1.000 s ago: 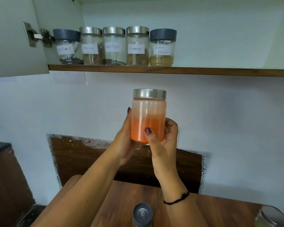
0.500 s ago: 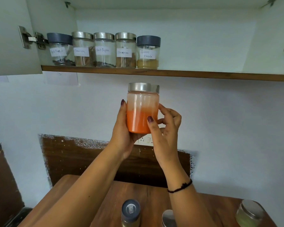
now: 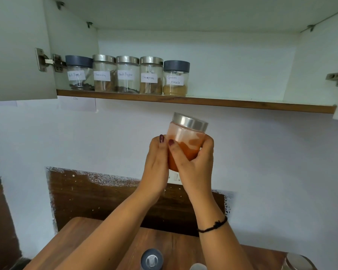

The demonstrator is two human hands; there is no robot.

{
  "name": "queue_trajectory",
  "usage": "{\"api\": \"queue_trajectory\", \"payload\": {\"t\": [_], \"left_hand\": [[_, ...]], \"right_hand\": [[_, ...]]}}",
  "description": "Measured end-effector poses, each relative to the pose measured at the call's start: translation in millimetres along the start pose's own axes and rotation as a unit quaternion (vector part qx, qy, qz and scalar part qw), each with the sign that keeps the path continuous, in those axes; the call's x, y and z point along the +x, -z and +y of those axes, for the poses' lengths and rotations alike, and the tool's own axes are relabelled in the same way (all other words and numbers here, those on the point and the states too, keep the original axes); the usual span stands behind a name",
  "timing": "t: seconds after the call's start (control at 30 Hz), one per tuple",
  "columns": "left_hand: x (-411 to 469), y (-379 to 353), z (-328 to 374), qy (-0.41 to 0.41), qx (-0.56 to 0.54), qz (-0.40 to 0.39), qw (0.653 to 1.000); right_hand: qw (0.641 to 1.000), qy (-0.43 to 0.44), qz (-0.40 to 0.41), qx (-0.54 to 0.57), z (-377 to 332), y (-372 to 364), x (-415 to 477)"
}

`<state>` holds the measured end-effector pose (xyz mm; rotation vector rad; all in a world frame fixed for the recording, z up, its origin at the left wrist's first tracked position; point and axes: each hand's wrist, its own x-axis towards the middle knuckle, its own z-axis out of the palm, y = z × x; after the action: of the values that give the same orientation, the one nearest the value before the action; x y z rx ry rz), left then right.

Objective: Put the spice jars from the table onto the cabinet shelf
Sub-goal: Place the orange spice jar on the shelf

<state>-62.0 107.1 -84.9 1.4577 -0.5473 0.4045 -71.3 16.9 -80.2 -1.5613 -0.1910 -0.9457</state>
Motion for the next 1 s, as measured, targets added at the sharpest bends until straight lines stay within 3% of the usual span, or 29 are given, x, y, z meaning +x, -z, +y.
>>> {"api": "queue_trajectory", "payload": {"t": [0.23, 0.5, 0.7, 1.0], "left_hand": [[6, 14, 3, 0.039, -0.047, -0.032, 0.998], [9, 17, -3, 0.209, -0.214, -0.126, 0.946], [8, 12, -6, 0.171, -0.215, -0.132, 0.952], [11, 5, -10, 0.082, -0.144, -0.040, 0.985]], "right_hand": [[0.999, -0.023, 0.016, 0.038, -2, 8, 7], [0.987, -0.044, -0.028, 0.153, -1, 4, 3], [0.990, -0.049, -0.047, 0.127, 0, 8, 7], [0.998, 0.021, -0.052, -0.006, 0, 15, 19]]}}
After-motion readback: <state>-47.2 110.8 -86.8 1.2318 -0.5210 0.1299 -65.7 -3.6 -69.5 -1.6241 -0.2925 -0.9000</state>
